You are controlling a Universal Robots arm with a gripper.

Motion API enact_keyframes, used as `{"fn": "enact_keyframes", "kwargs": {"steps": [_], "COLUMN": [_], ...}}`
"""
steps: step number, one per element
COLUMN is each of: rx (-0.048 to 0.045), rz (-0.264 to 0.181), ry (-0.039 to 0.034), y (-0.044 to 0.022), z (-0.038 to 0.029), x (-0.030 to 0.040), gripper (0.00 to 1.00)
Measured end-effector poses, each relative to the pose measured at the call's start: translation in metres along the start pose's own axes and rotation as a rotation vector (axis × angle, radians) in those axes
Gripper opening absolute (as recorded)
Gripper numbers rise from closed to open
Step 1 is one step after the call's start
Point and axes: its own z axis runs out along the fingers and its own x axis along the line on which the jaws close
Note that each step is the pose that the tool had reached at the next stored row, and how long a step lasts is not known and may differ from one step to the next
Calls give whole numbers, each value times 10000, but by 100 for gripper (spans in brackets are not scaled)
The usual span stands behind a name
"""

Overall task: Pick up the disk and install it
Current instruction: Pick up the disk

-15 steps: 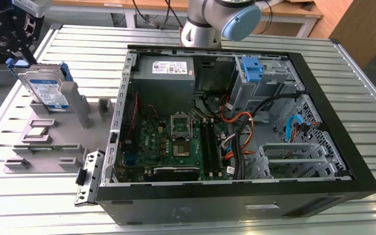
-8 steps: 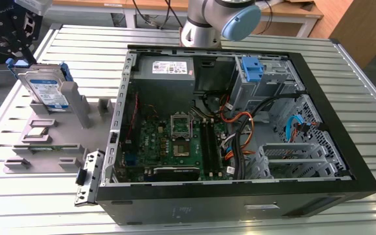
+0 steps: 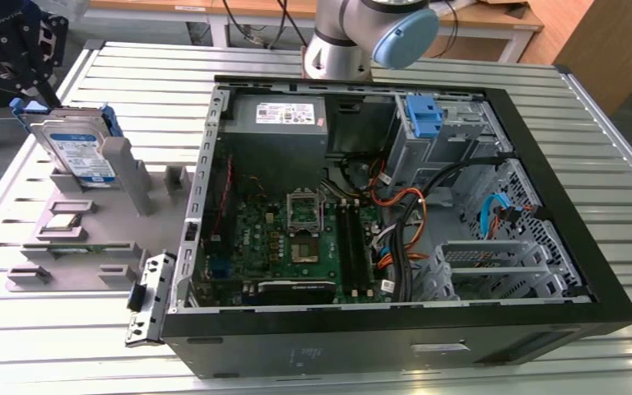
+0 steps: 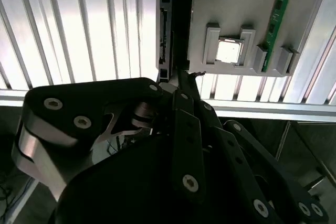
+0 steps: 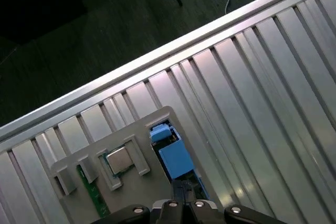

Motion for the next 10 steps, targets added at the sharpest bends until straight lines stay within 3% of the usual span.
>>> {"fn": "enact_keyframes", "kwargs": {"steps": [10], "rx": [-45], "rz": [-1463], "ry": [78], "y": [0], "z": [8], "x": [0], "gripper": [10]}}
